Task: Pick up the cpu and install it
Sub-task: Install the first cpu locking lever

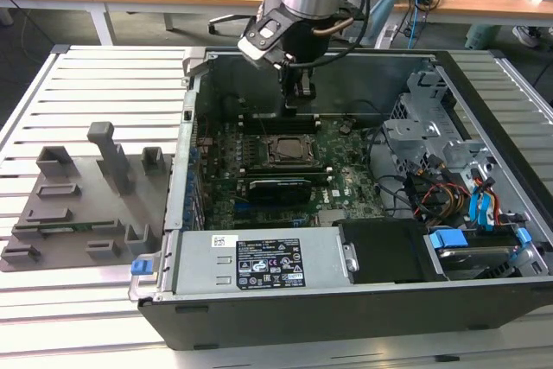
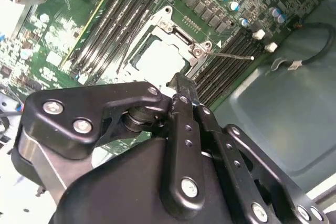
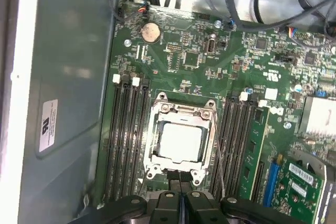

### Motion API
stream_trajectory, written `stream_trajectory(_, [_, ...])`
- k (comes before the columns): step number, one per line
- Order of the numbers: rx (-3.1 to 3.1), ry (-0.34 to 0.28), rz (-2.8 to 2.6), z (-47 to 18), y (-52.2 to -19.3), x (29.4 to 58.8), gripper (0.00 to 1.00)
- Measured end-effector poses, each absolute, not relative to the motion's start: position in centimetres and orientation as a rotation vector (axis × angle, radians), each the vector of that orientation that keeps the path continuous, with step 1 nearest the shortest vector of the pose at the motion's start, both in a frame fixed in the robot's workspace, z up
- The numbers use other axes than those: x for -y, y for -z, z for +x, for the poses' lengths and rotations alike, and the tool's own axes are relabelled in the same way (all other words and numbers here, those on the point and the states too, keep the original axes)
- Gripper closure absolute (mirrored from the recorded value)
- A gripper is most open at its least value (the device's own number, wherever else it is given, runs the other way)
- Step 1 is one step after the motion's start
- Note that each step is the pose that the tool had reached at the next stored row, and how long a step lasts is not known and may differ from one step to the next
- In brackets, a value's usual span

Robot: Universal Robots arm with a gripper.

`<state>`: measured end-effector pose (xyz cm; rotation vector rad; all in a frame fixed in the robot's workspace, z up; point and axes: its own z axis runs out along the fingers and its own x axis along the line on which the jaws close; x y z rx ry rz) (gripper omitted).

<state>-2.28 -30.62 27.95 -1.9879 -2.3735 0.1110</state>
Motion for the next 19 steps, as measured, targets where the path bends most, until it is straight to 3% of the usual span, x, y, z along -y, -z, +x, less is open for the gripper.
stream_trajectory(19, [2.711, -0.124, -1.525, -2.06, -27.95, 30.62, 0.89])
